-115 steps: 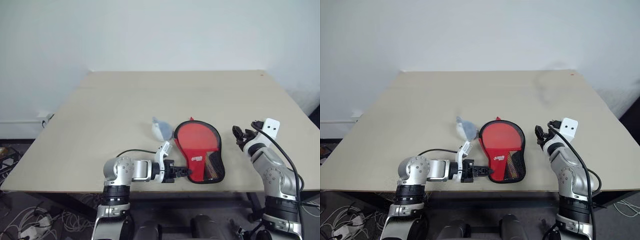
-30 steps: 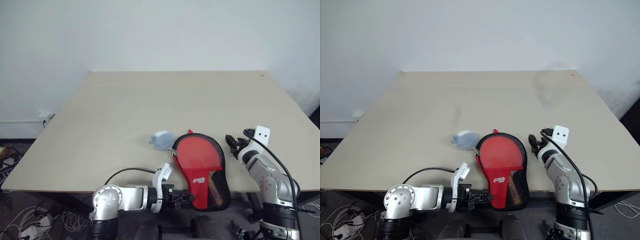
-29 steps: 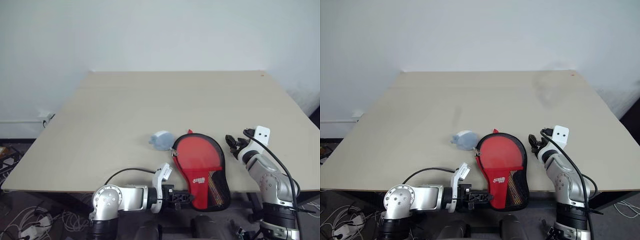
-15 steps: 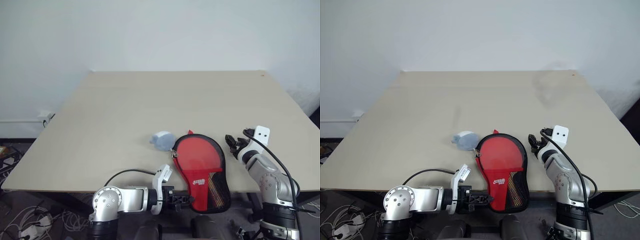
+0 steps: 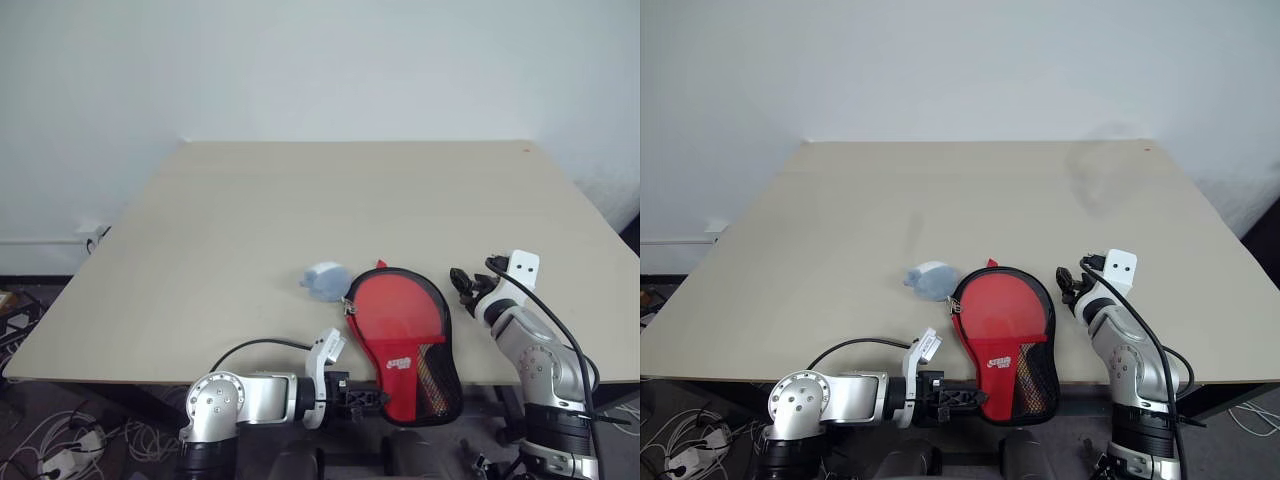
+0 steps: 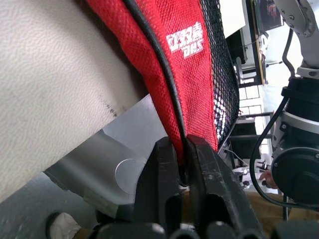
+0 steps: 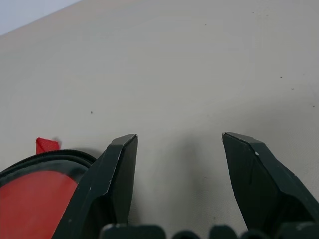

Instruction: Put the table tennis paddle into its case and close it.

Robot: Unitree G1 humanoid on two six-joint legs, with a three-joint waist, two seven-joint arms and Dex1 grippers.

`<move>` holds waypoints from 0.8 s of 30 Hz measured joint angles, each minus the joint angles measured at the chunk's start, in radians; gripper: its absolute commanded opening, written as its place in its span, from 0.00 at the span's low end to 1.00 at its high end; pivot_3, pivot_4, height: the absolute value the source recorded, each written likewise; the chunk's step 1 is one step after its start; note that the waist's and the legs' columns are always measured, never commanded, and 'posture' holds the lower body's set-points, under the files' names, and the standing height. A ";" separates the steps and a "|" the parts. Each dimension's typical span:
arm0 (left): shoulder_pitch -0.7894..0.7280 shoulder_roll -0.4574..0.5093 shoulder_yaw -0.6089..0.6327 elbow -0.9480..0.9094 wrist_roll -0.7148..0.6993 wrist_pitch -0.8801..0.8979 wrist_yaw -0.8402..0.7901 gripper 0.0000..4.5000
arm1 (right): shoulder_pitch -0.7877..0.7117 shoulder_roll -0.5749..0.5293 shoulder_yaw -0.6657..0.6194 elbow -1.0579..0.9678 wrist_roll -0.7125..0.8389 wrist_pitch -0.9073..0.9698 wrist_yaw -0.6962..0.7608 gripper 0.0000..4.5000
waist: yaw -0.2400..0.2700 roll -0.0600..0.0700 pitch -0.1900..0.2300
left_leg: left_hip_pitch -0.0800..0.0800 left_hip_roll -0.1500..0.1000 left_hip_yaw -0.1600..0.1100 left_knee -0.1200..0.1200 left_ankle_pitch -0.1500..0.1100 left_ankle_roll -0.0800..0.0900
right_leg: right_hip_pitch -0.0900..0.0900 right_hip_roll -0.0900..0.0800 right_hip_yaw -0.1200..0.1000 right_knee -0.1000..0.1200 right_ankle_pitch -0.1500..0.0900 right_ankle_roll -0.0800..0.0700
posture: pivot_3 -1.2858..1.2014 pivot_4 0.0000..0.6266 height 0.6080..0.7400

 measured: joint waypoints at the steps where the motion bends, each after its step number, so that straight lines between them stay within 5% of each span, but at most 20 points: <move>1: -0.002 0.000 0.000 0.000 0.000 -0.001 -0.002 0.31 | -0.002 0.000 0.000 0.001 0.000 0.000 0.000 0.65 | 0.000 0.000 0.000 | 0.000 0.000 0.000 0.000 0.000 0.000 | 0.000 0.000 0.000 0.000 0.000 0.000 | 0.52 0.00 1.00; 10: -0.025 0.008 0.002 0.000 0.015 -0.021 -0.021 0.81 | -0.022 -0.002 0.000 0.025 -0.001 -0.001 0.001 0.65 | 0.000 0.000 0.000 | 0.000 0.000 0.000 0.000 0.000 0.000 | 0.000 0.000 0.000 0.000 0.000 0.000 | 0.52 0.00 1.00; 24: -0.061 0.052 -0.001 0.018 0.035 -0.029 -0.085 0.81 | -0.059 -0.009 -0.001 0.065 -0.003 -0.020 0.004 0.65 | -0.001 0.000 0.000 | -0.001 0.000 0.000 0.005 -0.001 -0.001 | 0.001 0.000 0.000 0.001 0.000 0.000 | 0.52 0.00 1.00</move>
